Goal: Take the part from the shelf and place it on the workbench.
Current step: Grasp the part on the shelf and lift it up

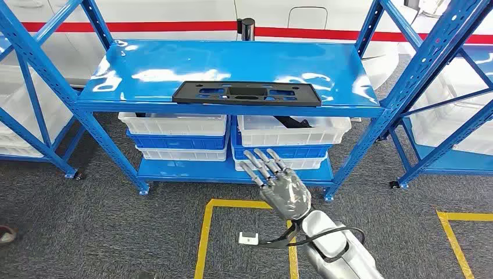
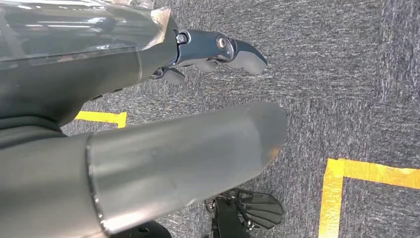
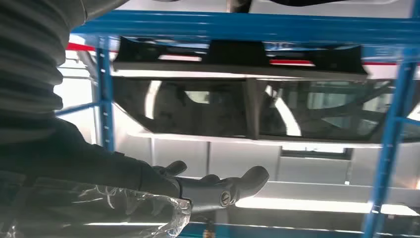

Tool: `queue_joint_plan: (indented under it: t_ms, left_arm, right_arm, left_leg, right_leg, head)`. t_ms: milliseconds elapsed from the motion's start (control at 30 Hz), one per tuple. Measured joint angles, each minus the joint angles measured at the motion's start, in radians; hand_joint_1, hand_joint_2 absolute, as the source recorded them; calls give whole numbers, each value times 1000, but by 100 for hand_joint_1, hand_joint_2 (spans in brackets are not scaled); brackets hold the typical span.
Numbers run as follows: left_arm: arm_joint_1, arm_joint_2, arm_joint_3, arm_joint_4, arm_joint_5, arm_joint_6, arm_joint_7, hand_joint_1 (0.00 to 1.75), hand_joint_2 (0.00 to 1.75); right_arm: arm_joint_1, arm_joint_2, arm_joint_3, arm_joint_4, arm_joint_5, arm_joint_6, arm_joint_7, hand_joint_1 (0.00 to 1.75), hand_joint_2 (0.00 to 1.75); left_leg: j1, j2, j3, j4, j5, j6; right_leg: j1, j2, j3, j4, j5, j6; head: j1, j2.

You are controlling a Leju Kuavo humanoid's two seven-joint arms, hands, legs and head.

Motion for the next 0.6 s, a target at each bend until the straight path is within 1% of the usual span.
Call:
queue_joint_plan:
  t_ms: [167, 267, 400, 600]
  left_arm:
    - [0, -1, 0, 0, -2, -8, 3, 0, 0]
    - [0, -1, 0, 0, -3, -13, 3, 0, 0]
    - [-2, -1, 0, 0, -9, -11, 10, 0, 0]
    - [-1, -1, 1, 0, -6, -12, 12, 0, 0]
  right_arm:
    - [-37, 22, 80, -4, 4, 43, 20, 0, 175]
    - [-52, 29, 111, -8, -1, 63, 28, 0, 175]
    - [-67, 30, 135, -7, -11, 91, 38, 0, 175]
    - [-87, 30, 148, -6, -20, 105, 52, 0, 175]
  left_leg:
    - [0, 0, 0, 0, 0, 0]
    - [0, 0, 0, 0, 0, 0]
    - [0, 0, 0, 0, 0, 0]
    - [0, 0, 0, 0, 0, 0]
  right_leg:
    - [0, 0, 0, 0, 0, 0]
    - [0, 0, 0, 0, 0, 0]
    - [0, 0, 0, 0, 0, 0]
    - [0, 0, -1, 0, 0, 0]
  head:
    - [0, 0]
    - [0, 0]
    - [0, 0]
    - [0, 0]
